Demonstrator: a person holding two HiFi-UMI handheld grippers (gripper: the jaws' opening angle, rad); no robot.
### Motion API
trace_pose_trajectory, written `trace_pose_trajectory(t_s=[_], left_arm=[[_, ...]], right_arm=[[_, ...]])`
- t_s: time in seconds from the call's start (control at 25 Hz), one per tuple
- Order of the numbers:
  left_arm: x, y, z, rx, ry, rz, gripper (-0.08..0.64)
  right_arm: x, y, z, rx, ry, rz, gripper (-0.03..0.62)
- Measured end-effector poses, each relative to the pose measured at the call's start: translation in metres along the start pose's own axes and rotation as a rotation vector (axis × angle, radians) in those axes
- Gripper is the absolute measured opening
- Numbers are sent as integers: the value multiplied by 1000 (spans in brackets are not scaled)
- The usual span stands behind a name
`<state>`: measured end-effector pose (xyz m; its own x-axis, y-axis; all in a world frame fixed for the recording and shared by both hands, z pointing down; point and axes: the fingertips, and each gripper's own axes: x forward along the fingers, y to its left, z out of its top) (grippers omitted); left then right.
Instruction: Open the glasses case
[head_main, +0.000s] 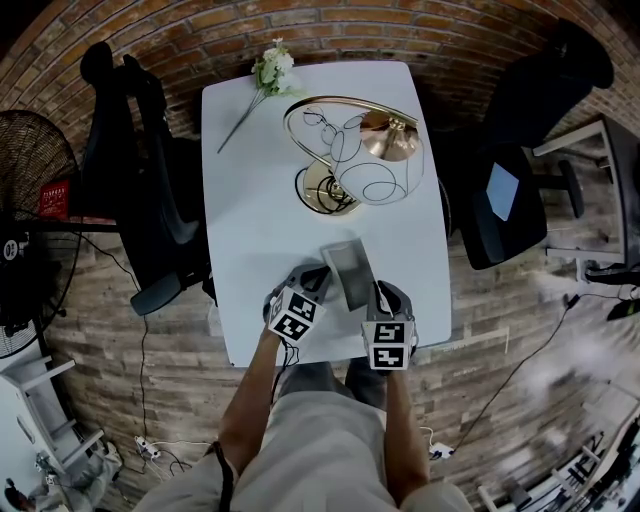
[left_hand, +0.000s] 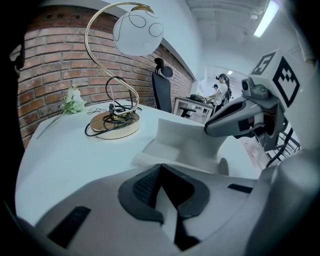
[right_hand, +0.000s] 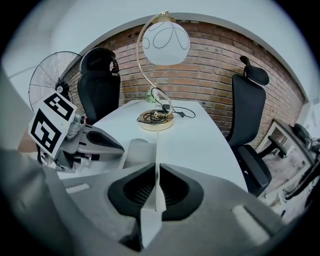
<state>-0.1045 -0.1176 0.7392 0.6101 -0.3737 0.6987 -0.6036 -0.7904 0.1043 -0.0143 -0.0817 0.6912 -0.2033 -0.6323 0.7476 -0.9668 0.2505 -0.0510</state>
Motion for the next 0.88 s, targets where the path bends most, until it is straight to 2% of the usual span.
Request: trace_pose_trajectory(t_s=[0.88], left_arm=[[0,1,0,-5,16,36,2]], right_arm=[[-1,-16,-10,15,5,-24,32]])
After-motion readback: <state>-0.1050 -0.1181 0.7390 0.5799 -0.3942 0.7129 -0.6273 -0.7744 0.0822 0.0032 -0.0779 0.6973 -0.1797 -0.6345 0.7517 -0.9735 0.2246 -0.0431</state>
